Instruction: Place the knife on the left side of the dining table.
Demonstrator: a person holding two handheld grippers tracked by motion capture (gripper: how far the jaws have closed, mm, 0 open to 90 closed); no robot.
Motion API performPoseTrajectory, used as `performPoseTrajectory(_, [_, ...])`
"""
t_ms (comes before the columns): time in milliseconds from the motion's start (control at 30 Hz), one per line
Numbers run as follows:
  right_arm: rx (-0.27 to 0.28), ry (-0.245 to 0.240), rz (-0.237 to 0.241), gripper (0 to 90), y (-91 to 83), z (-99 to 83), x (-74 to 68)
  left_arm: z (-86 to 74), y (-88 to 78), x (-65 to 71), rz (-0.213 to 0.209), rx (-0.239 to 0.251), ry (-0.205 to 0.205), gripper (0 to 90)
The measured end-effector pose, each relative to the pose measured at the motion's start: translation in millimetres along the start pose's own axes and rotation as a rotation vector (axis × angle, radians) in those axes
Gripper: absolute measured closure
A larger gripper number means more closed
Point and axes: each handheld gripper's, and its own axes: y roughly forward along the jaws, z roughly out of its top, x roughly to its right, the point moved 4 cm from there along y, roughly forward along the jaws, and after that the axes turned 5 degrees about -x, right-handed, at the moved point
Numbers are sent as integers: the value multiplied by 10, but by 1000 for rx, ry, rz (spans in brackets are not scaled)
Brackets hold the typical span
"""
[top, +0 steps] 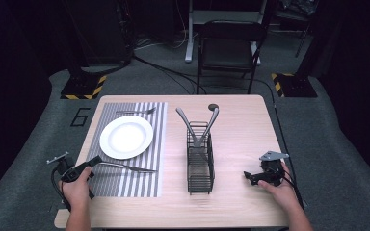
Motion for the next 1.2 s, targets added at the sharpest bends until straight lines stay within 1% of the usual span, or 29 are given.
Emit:
performPoseTrajectory(167, [0,0,0,0,0,0,0,-20,38,-76,-3,-14,-16,720])
performPoseTrajectory(233, [0,0,0,0,0,0,0,-25,49,-103,-12,-18,-25,720])
performPoseTrajectory(433, [-1,0,0,0,0,0,0,-49,86,-158,-2,-31,-46,716])
performPoseTrajectory(733, [-1,1,0,0,0,0,0,-63,108,-188,17,-43,-43,710])
performPoseTrajectory(800, [0,0,0,0,0,0,0,-68,112,-200,26,-49,-38,708])
performPoseTrajectory(900, [0,0,0,0,0,0,0,-72,121,-217,31,-53,-39,705])
performPoseTrajectory(967, [0,1,1,0,0,0,0,-78,124,-227,38,-59,-47,704])
performPoseTrajectory(1200, [0,0,1,0,0,0,0,-83,141,-242,59,-58,-40,697])
